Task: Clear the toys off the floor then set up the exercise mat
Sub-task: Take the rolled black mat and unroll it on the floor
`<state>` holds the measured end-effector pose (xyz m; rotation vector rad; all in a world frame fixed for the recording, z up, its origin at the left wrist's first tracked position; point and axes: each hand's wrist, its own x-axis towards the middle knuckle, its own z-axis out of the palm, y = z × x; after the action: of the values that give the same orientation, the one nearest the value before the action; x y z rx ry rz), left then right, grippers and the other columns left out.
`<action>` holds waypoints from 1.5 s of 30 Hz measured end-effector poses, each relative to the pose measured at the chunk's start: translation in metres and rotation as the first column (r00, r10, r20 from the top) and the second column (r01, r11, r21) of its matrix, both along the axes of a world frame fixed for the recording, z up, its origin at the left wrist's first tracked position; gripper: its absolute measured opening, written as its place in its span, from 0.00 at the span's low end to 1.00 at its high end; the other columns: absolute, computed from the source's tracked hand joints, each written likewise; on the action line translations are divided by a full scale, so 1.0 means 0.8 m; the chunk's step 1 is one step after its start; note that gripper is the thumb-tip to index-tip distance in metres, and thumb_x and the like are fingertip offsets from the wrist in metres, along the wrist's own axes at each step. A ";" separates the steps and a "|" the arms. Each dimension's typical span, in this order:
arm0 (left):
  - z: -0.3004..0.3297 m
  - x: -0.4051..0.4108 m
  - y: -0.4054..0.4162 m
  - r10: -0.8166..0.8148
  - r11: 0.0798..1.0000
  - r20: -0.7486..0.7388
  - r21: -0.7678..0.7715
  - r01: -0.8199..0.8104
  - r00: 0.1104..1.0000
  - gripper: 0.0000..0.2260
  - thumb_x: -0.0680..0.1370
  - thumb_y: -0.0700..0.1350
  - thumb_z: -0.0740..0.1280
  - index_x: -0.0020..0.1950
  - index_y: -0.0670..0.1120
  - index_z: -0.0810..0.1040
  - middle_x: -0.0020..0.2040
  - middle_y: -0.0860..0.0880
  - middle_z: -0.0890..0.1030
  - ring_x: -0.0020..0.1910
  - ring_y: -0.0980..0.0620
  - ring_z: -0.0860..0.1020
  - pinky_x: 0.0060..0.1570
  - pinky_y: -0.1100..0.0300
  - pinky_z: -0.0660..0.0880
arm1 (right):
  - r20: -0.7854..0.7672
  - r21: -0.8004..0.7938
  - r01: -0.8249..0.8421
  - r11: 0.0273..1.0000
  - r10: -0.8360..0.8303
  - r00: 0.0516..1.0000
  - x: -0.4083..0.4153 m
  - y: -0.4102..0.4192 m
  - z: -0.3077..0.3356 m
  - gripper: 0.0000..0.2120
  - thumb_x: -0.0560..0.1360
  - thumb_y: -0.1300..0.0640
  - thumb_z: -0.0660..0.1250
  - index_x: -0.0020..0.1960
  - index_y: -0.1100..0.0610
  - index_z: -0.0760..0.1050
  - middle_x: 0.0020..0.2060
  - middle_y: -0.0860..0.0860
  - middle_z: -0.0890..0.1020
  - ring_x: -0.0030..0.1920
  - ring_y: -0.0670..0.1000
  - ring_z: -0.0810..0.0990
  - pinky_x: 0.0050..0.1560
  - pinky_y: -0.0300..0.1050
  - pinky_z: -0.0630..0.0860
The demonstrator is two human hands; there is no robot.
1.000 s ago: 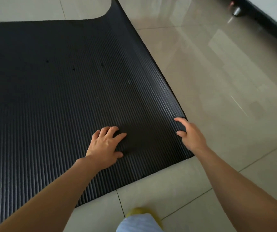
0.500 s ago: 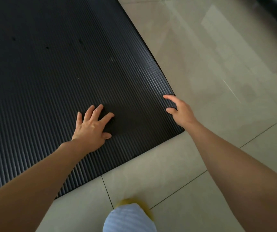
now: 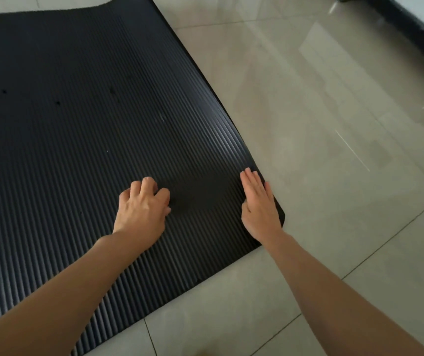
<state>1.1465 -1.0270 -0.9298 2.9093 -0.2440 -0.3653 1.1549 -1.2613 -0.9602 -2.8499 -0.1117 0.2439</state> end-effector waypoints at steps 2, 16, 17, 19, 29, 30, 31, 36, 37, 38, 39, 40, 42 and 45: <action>-0.012 0.013 -0.012 -0.043 0.999 -0.010 -0.016 0.042 0.999 0.22 0.80 0.50 0.58 0.73 0.51 0.60 0.75 0.45 0.52 0.75 0.44 0.49 0.73 0.46 0.47 | -0.007 -0.029 0.012 1.000 -0.012 1.000 0.013 -0.005 -0.003 0.29 0.79 0.50 0.48 0.77 0.56 0.44 0.77 0.51 0.46 0.76 0.49 0.42 0.72 0.45 0.37; -0.046 0.205 -0.045 -0.277 0.960 0.245 0.029 0.278 0.929 0.16 0.76 0.51 0.53 0.55 0.44 0.74 0.66 0.41 0.73 0.66 0.39 0.71 0.65 0.42 0.65 | 0.037 -0.108 -0.097 0.989 0.101 0.994 0.122 0.011 -0.015 0.31 0.78 0.42 0.44 0.76 0.55 0.46 0.77 0.52 0.49 0.74 0.45 0.43 0.74 0.44 0.44; -0.047 0.224 -0.052 -0.250 0.967 0.179 0.005 0.253 0.951 0.19 0.77 0.53 0.51 0.60 0.44 0.71 0.72 0.41 0.66 0.72 0.41 0.63 0.70 0.42 0.57 | 0.039 -0.100 -0.084 0.991 0.088 0.995 0.127 0.010 -0.018 0.30 0.78 0.43 0.45 0.76 0.55 0.50 0.76 0.53 0.52 0.75 0.47 0.46 0.74 0.45 0.47; -0.051 0.242 -0.059 -0.181 0.983 0.123 0.014 0.181 0.976 0.24 0.78 0.54 0.48 0.70 0.45 0.63 0.77 0.45 0.53 0.77 0.46 0.50 0.74 0.46 0.44 | 0.052 -0.098 -0.075 0.992 0.081 0.995 0.128 0.011 -0.021 0.29 0.78 0.44 0.47 0.75 0.57 0.53 0.75 0.55 0.57 0.75 0.50 0.52 0.73 0.48 0.53; -0.065 0.245 -0.060 -0.027 0.990 0.233 -0.126 0.058 0.972 0.26 0.79 0.46 0.50 0.74 0.37 0.54 0.76 0.39 0.56 0.75 0.46 0.56 0.73 0.51 0.49 | 0.105 -0.106 -0.164 0.981 0.175 0.979 0.263 0.074 -0.018 0.27 0.80 0.49 0.45 0.75 0.61 0.54 0.75 0.57 0.57 0.75 0.53 0.52 0.74 0.49 0.47; -0.068 0.247 -0.057 0.000 0.986 0.253 -0.163 0.042 0.967 0.25 0.78 0.44 0.51 0.74 0.36 0.55 0.75 0.38 0.57 0.75 0.45 0.56 0.73 0.50 0.49 | 0.076 -0.120 -0.177 0.977 0.187 0.980 0.292 0.089 -0.017 0.27 0.80 0.48 0.43 0.76 0.59 0.49 0.76 0.55 0.51 0.76 0.51 0.47 0.75 0.49 0.45; -0.067 0.248 -0.057 0.018 0.982 0.262 -0.188 0.032 0.965 0.25 0.78 0.43 0.52 0.73 0.36 0.56 0.74 0.37 0.59 0.74 0.44 0.58 0.73 0.51 0.51 | 0.034 -0.132 -0.187 0.974 0.193 0.981 0.309 0.096 -0.019 0.27 0.80 0.47 0.41 0.76 0.57 0.43 0.76 0.53 0.45 0.76 0.49 0.41 0.76 0.49 0.42; -0.046 0.279 -0.052 0.086 0.973 0.231 -0.228 -0.032 0.969 0.21 0.75 0.42 0.53 0.68 0.41 0.67 0.61 0.44 0.78 0.57 0.45 0.77 0.57 0.54 0.70 | 0.129 -0.077 -0.168 0.983 0.177 0.976 0.315 0.096 -0.024 0.26 0.79 0.49 0.43 0.75 0.58 0.56 0.75 0.53 0.58 0.75 0.50 0.51 0.74 0.50 0.53; -0.044 0.295 -0.046 0.085 0.978 0.244 -0.206 -0.034 0.966 0.21 0.74 0.43 0.53 0.66 0.42 0.69 0.58 0.45 0.79 0.52 0.46 0.78 0.53 0.56 0.68 | 0.168 -0.056 -0.151 0.987 0.158 0.973 0.314 0.096 -0.026 0.25 0.79 0.50 0.45 0.73 0.59 0.60 0.74 0.54 0.62 0.74 0.51 0.56 0.73 0.51 0.57; -0.045 0.320 -0.036 0.071 0.989 0.261 -0.144 -0.034 0.963 0.21 0.74 0.43 0.53 0.65 0.42 0.71 0.58 0.45 0.78 0.52 0.45 0.78 0.53 0.55 0.66 | 0.182 -0.059 -0.144 0.988 0.152 0.972 0.317 0.096 -0.026 0.24 0.79 0.51 0.47 0.72 0.59 0.62 0.73 0.55 0.63 0.74 0.51 0.58 0.73 0.51 0.58; -0.046 0.345 -0.022 0.072 0.996 0.246 -0.068 -0.057 0.967 0.22 0.74 0.45 0.53 0.65 0.43 0.72 0.61 0.43 0.76 0.56 0.43 0.76 0.58 0.53 0.64 | 0.170 -0.070 -0.152 0.986 0.162 0.972 0.321 0.097 -0.027 0.24 0.79 0.51 0.47 0.73 0.59 0.62 0.73 0.54 0.63 0.74 0.51 0.58 0.72 0.50 0.57; -0.047 0.369 -0.008 0.098 0.995 0.206 0.000 -0.100 0.974 0.23 0.75 0.47 0.52 0.68 0.44 0.70 0.67 0.42 0.72 0.64 0.41 0.72 0.65 0.50 0.61 | 0.153 -0.081 -0.165 0.983 0.176 0.972 0.325 0.098 -0.028 0.24 0.79 0.51 0.47 0.73 0.58 0.61 0.73 0.54 0.62 0.74 0.51 0.58 0.72 0.50 0.56; -0.046 0.402 0.015 0.135 0.988 0.100 0.063 -0.142 0.986 0.25 0.78 0.51 0.47 0.74 0.47 0.60 0.76 0.43 0.59 0.75 0.43 0.57 0.72 0.45 0.51 | 0.142 -0.087 -0.171 0.981 0.182 0.973 0.323 0.095 -0.027 0.24 0.80 0.50 0.45 0.73 0.58 0.59 0.74 0.54 0.61 0.74 0.52 0.57 0.71 0.52 0.57; -0.051 0.417 0.033 0.081 0.991 0.080 0.096 -0.089 0.994 0.26 0.79 0.55 0.42 0.76 0.50 0.54 0.77 0.47 0.55 0.76 0.45 0.53 0.72 0.45 0.49 | 0.109 -0.086 -0.188 0.978 0.197 0.974 0.320 0.095 -0.028 0.24 0.81 0.49 0.42 0.74 0.58 0.57 0.74 0.54 0.60 0.74 0.53 0.56 0.70 0.54 0.59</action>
<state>1.4802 -1.0003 -0.9702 3.0231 -0.1157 -0.2610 1.4109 -1.1852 -0.9829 -2.9281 -0.4132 0.1221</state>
